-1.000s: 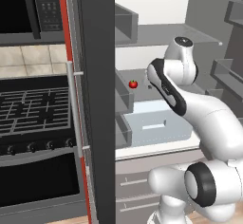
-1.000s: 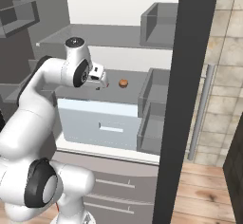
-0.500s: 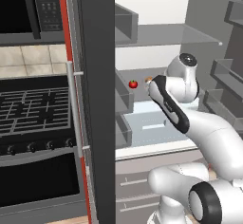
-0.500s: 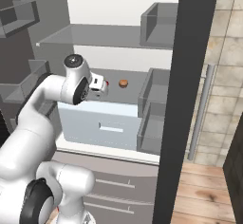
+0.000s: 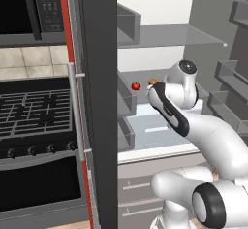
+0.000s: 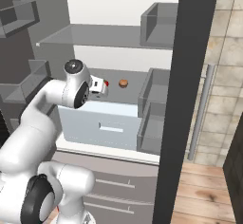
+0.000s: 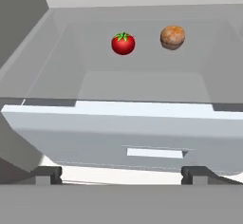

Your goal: Pick tomato from the fridge and place it on the plate on the counter.

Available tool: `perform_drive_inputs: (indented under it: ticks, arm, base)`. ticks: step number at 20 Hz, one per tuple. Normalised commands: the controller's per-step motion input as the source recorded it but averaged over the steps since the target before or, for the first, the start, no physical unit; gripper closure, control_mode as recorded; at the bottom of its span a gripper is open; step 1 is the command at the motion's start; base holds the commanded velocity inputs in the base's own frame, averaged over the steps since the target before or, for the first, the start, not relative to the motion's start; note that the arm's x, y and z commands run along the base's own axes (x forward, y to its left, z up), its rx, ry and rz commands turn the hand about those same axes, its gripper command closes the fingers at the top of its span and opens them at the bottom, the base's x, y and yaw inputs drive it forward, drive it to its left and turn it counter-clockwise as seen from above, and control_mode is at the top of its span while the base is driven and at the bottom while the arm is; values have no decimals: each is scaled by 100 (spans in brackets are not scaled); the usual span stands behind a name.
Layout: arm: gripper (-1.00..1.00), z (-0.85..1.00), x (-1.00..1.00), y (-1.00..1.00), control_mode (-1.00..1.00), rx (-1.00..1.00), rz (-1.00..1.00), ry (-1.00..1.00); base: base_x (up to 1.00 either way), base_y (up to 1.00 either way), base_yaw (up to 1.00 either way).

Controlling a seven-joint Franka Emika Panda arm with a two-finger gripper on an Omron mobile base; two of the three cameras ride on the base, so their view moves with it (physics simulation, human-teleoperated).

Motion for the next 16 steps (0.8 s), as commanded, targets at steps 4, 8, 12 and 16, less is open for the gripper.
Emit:
perform_drive_inputs:
  ticks: [4, 8, 12, 16]
  arm:
    - [-100, 0, 35, 6, -100, 0, 0, 3]
    - [-100, 0, 28, 8, -100, 0, 0, 0]
    - [-100, 0, 35, 14, -100, 0, 0, 0]
    - [-100, -6, 23, 14, -100, 0, 0, 0]
  base:
    - [0, 0, 0]
    - [0, 0, 0]
    - [0, 0, 0]
    - [0, 0, 0]
